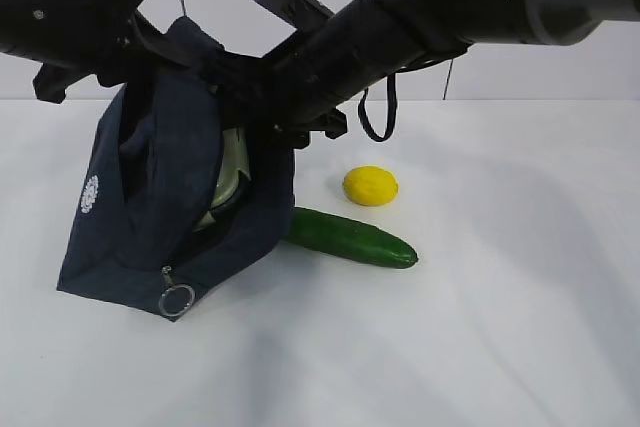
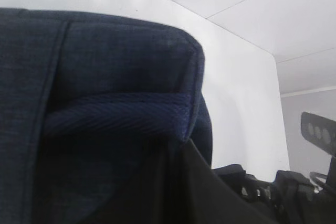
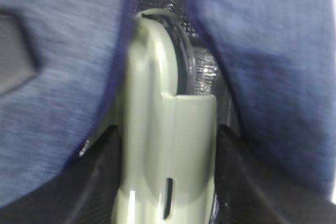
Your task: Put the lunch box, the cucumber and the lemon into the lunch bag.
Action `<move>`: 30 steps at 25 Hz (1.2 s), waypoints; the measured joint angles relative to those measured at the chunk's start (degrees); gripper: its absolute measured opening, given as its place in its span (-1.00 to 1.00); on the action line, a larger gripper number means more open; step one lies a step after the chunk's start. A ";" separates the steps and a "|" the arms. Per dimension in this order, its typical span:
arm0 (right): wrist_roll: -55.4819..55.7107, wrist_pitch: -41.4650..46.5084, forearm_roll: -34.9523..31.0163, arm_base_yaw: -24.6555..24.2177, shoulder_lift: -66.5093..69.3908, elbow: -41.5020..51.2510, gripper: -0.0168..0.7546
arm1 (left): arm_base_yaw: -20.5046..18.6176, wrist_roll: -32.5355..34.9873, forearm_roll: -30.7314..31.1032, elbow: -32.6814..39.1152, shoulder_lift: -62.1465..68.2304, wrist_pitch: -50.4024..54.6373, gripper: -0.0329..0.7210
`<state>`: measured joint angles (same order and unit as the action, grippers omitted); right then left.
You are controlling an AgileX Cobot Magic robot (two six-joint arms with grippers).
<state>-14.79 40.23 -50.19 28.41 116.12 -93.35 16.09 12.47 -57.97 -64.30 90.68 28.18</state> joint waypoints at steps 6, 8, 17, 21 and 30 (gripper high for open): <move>-7.51 -2.10 -8.55 0.38 0.96 0.10 0.11 | 0.00 0.00 -0.13 0.00 0.00 -0.59 -0.89; -8.98 -2.33 -10.04 0.38 0.96 0.10 0.11 | 0.00 0.03 -0.20 0.00 0.00 -0.61 -0.89; -10.27 -2.46 -13.00 0.38 1.31 0.10 0.11 | 0.00 0.13 -0.38 0.00 0.00 -0.71 -0.89; -10.49 -2.46 -13.03 0.38 1.31 0.10 0.11 | 0.00 0.13 -0.48 0.00 0.00 -0.71 -0.89; -11.26 -2.46 -13.45 0.38 1.31 0.10 0.16 | 0.00 0.13 -1.04 0.00 0.00 -0.71 -0.89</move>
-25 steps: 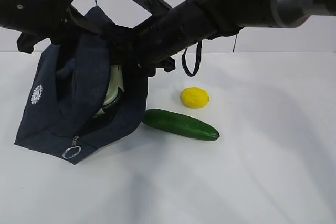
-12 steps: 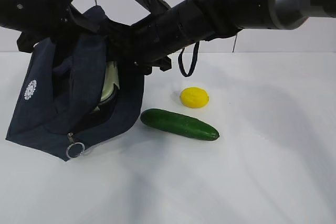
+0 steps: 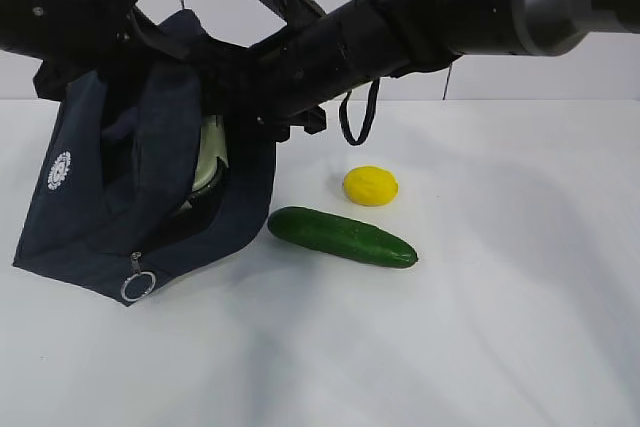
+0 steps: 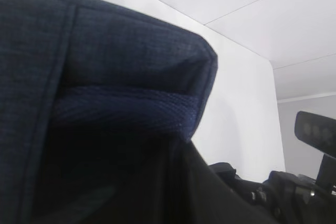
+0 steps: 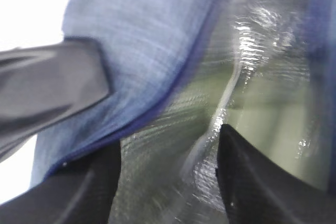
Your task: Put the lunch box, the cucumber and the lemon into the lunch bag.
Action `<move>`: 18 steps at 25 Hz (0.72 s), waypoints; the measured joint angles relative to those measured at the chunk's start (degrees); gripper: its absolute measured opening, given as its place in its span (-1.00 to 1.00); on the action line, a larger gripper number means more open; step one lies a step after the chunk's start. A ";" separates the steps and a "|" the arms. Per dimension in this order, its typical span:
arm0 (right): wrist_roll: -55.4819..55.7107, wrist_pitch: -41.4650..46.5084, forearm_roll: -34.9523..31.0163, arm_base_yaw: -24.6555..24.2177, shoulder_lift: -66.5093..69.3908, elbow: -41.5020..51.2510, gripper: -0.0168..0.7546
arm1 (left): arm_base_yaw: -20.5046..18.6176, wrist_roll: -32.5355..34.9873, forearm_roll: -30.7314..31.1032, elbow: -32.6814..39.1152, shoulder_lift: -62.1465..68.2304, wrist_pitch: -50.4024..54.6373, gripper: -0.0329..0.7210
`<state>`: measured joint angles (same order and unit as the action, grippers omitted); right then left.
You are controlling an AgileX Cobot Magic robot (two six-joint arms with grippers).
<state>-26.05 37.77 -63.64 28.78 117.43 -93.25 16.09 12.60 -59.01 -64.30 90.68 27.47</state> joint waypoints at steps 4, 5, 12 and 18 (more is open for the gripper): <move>-0.13 0.10 -1.72 0.13 0.00 -0.18 0.23 | 0.00 0.00 -0.89 0.00 0.00 0.00 -0.89; -0.13 0.10 -1.82 0.13 0.00 -0.18 0.24 | 0.00 0.11 -0.72 0.00 0.00 0.00 -0.89; -1.13 2.46 -2.09 0.02 0.00 -0.23 0.25 | -0.36 0.11 -0.34 0.27 0.13 0.27 -0.89; -1.22 8.73 -2.68 -1.53 0.00 -0.31 0.25 | -2.74 0.11 1.86 0.27 0.13 2.52 -0.89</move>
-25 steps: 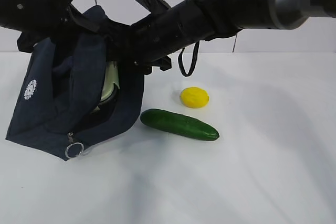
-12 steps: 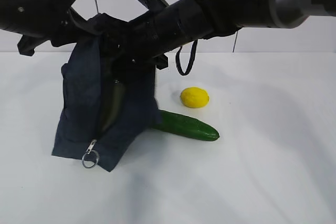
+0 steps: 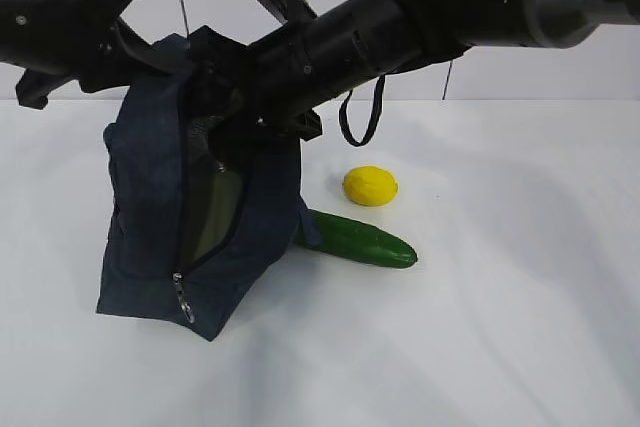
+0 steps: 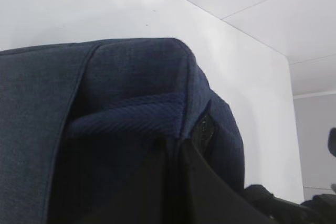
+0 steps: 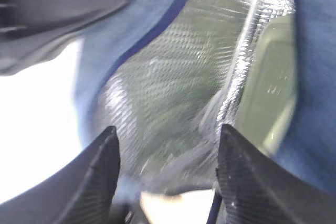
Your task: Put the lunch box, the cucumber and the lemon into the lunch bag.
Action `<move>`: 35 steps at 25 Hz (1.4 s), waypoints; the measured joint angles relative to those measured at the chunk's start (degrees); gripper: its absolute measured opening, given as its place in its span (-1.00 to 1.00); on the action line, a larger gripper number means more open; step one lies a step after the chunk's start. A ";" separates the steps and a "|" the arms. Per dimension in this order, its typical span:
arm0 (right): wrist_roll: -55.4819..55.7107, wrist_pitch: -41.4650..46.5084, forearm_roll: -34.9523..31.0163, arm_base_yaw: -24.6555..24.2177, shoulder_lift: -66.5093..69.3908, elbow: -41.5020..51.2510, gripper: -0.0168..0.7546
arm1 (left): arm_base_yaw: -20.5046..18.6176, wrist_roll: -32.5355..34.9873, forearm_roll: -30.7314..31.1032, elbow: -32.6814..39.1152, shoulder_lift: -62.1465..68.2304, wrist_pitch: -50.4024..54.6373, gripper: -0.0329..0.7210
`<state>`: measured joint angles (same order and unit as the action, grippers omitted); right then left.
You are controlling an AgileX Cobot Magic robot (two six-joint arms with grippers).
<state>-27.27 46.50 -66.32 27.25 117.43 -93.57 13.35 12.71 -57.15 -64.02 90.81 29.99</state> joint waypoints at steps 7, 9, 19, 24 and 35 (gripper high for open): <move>0.00 11.28 -0.16 -4.41 0.00 -2.47 0.26 | -2.53 0.00 2.41 0.00 0.00 0.86 -0.89; 0.00 14.68 0.01 -5.72 0.00 -4.79 0.26 | -3.02 0.00 3.85 0.00 0.00 0.95 -0.89; 3.01 23.44 26.95 -8.28 -0.11 -18.33 0.26 | -3.42 0.00 8.72 -0.11 1.57 3.72 -0.89; 4.91 23.93 38.19 -8.28 -0.11 -19.45 0.26 | -3.51 0.00 9.34 -0.11 1.69 3.75 -0.89; 8.26 24.16 44.17 -8.28 -1.10 -16.69 0.26 | -3.51 0.00 10.98 -0.11 1.69 4.12 -0.89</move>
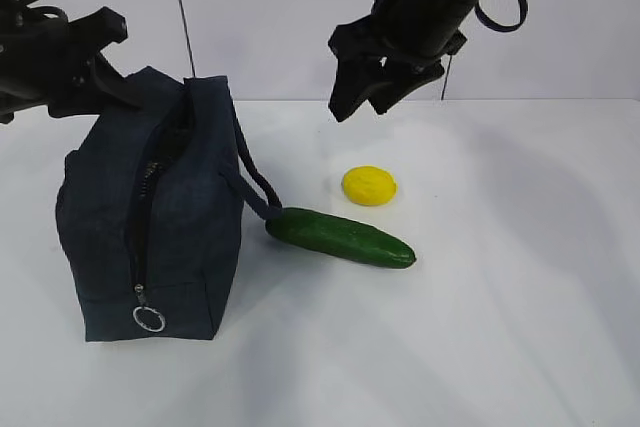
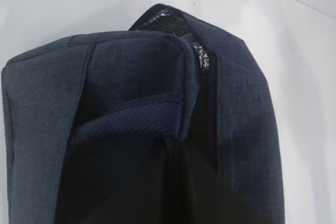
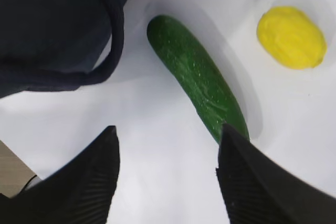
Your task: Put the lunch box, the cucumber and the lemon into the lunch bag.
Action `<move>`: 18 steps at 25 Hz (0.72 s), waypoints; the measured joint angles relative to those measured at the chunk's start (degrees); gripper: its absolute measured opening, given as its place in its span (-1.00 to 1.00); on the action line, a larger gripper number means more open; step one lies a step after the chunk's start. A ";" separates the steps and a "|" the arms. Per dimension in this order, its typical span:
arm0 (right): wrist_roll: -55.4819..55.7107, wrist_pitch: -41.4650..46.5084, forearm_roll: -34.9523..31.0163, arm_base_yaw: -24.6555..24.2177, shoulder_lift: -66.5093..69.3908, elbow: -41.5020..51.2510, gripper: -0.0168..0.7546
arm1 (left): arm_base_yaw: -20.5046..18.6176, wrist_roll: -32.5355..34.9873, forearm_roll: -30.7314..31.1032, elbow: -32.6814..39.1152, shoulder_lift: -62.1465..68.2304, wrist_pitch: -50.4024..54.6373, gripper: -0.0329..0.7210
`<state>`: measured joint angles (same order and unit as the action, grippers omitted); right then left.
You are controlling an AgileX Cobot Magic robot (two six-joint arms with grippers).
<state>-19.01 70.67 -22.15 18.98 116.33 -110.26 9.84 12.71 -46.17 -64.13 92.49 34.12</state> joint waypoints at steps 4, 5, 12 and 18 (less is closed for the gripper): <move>0.10 0.00 0.13 0.00 -2.01 4.92 0.26 | -0.11 0.00 0.11 0.00 0.00 0.04 -0.89; 0.10 0.00 0.13 0.00 -2.34 5.76 0.26 | -0.21 0.00 0.14 0.00 0.00 0.13 -0.89; 0.10 0.00 1.29 0.00 -3.53 10.88 0.26 | -0.42 1.15 0.72 0.00 -0.47 2.85 -0.89; 0.10 0.00 1.64 0.11 -6.24 15.66 0.26 | -0.42 2.50 2.10 0.00 -2.06 4.05 -0.89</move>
<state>-18.91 70.67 -20.51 19.08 110.09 -94.60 9.41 15.21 -44.07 -64.13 90.43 38.16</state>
